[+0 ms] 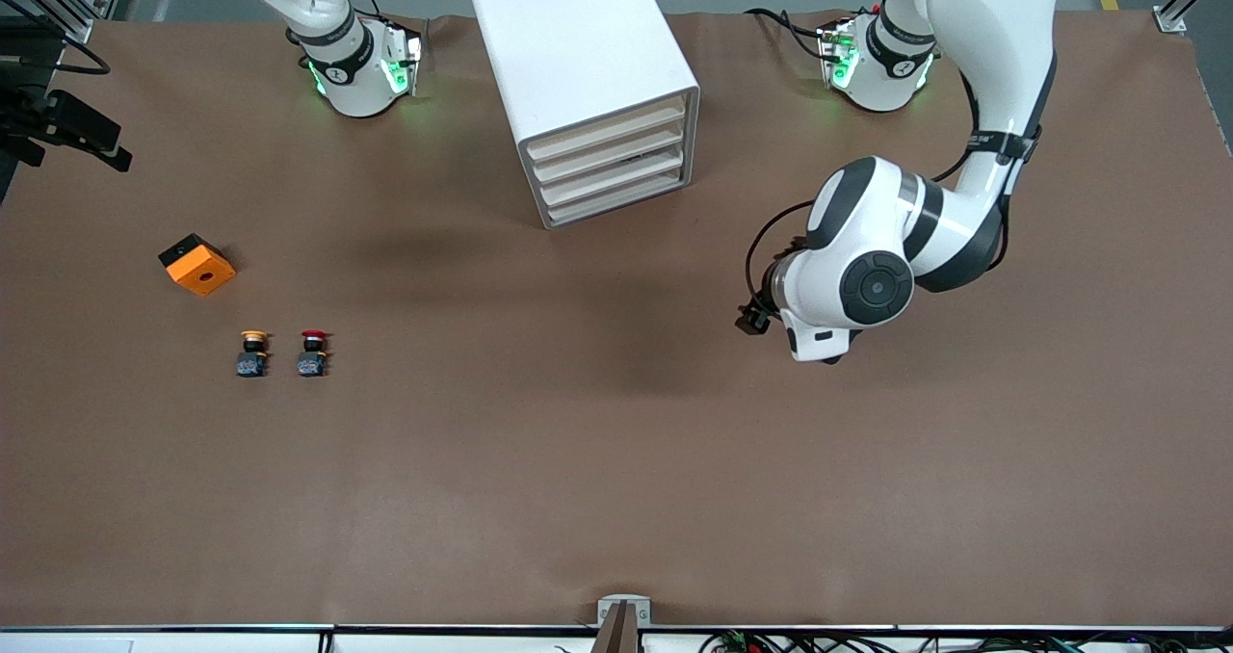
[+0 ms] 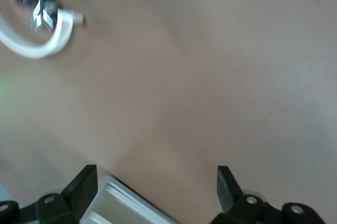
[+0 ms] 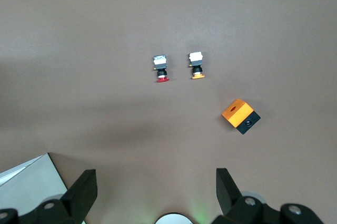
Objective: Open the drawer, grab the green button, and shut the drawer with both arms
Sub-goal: 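Reach the left gripper to the top drawer's front edge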
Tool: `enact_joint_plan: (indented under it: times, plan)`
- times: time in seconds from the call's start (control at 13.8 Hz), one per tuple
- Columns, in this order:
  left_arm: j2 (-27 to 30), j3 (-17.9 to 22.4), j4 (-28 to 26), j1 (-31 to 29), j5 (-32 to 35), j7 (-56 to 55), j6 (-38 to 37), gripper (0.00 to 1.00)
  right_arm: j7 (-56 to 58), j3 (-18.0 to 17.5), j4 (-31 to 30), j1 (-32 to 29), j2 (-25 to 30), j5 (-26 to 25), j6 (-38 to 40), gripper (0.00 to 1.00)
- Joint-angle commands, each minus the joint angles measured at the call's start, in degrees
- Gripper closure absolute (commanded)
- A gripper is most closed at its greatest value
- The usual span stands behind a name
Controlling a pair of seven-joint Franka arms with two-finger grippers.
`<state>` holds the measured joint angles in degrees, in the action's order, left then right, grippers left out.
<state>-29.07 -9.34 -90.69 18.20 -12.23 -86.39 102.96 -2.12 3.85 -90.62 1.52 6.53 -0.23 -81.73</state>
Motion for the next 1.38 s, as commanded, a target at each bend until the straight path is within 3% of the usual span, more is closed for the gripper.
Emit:
enact_joint_plan:
  times: [0.0, 0.36, 0.51, 0.94, 1.31]
  plan:
    - [-3.61, 0.11, 1.22, 0.79, -3.14, -10.61, 1.28, 0.00, -0.87, -0.68, 0.88, -0.47, -1.16, -0.04, 2.01, 0.00]
    - [-7.48, 0.11, 1.13, 1.05, -9.65, -20.73, 6.37, 0.00, -0.25, -0.68, 1.32, -0.03, -3.89, -0.04, 3.15, 0.00]
    - [-9.59, 0.11, 1.13, 1.05, -15.25, -21.98, 6.82, 0.00, -0.08, -0.68, 1.58, -0.47, -7.12, 0.05, 3.15, 0.00]
    - [-12.50, 0.11, 1.13, 1.66, -23.97, -24.60, 6.73, 0.00, -0.08, -0.59, 2.29, -0.03, -9.17, -0.21, 2.54, 0.00]
    - [-13.20, 0.11, 1.22, 6.58, -28.03, -33.29, 6.73, 0.00, -0.17, -0.59, 2.38, -0.82, -11.19, 0.05, 2.36, 0.00]
